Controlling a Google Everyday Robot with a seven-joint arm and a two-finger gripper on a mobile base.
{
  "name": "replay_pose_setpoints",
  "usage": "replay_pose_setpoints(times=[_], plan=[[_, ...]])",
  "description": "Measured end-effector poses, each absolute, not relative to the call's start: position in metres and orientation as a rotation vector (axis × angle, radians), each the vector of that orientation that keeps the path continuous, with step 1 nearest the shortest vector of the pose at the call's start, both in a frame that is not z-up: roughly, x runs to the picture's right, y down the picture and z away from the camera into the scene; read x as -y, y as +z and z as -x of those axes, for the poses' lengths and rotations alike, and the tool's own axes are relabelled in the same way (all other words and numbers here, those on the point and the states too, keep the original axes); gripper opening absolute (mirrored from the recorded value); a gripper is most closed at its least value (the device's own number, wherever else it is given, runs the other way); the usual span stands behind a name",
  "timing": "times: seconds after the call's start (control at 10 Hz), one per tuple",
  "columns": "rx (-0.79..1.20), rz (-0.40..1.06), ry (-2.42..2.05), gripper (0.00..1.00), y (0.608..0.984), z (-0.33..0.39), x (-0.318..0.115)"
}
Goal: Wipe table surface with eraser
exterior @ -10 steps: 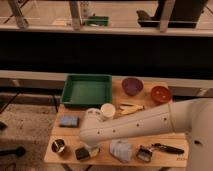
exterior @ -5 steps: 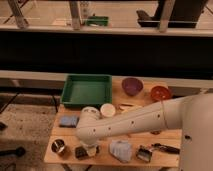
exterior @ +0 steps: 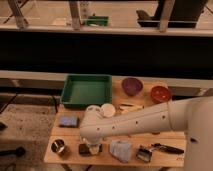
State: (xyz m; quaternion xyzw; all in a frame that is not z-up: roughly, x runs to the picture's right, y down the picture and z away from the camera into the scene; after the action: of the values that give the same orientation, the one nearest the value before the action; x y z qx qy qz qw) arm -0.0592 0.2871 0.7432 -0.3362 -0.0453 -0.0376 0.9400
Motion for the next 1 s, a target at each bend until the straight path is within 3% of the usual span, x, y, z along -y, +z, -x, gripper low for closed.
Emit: replay_pose_setpoints(times=[1.0], plan=[[0.134, 0.698, -0.097, 0.04, 0.721, 0.056, -0.299]])
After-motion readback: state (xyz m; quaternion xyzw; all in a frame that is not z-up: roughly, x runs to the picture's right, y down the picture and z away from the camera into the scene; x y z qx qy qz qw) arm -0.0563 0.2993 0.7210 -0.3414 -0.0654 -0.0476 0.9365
